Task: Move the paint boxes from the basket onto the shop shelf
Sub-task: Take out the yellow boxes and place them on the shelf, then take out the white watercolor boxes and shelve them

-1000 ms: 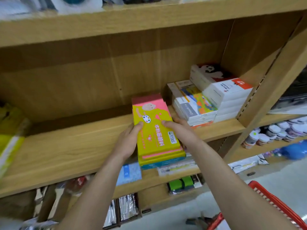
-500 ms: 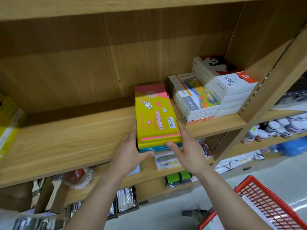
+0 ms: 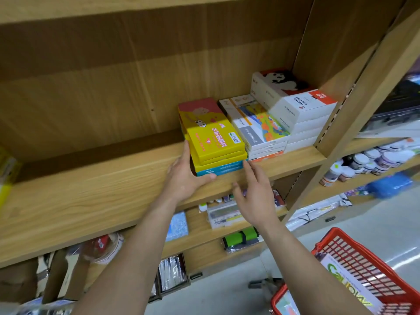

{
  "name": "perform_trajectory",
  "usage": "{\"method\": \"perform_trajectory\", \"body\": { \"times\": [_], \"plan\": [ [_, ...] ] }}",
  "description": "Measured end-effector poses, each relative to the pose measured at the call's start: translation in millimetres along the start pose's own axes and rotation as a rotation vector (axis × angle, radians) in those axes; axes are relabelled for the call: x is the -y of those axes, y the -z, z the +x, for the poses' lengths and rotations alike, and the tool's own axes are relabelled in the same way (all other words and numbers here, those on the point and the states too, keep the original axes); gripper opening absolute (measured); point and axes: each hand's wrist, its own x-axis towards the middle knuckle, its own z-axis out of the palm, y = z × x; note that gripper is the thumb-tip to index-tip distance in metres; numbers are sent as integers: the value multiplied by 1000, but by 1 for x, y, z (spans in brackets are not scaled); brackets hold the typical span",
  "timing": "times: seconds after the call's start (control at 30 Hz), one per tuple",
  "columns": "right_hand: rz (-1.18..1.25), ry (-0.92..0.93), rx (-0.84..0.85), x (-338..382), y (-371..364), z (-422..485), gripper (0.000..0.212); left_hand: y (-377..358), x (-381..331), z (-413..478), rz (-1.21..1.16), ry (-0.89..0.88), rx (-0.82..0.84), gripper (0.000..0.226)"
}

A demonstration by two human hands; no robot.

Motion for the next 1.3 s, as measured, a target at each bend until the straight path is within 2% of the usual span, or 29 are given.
{"method": "perform_trajectory", "body": {
  "times": [0.1,0.2,0.27,0.33,0.37,0.43,0.6,0.8,0.9,1.07,1.17,1.3],
  "plan": [
    [-32,26,36,0,0,-2,66,-1,-7,-7,-119,-44,-66,107],
    [42,-5,67,-1,8,-4,63,0,-17,-19,-138,-118,-126,83],
    [115,-24,87,-9,21,-12,60,5,-18,-38,-127,-140,-234,68],
    [153,-34,104,-27,37,-27,56,8,-21,-66,-107,-244,-322,50],
    [147,-46,104,-39,45,-37,53,6,-24,-81,-112,-296,-312,43],
    [125,-122,90,-68,58,-60,48,-9,-36,-106,-117,-358,-170,33],
    [55,-453,75,-153,79,-122,45,-110,-56,-122,20,-324,446,25],
    [68,-898,51,-264,93,-221,38,-255,-47,-120,183,-290,880,22],
    [107,-1036,55,-304,94,-263,35,-311,-46,-117,261,-271,965,28],
    [119,-1165,54,-359,76,-299,32,-393,-60,-107,350,-279,997,48],
    [187,-1208,91,-390,48,-302,43,-438,-69,-94,376,-323,943,51],
    [277,-1318,12,-429,7,-298,49,-490,-71,-73,352,-390,842,58]
  ]
}}
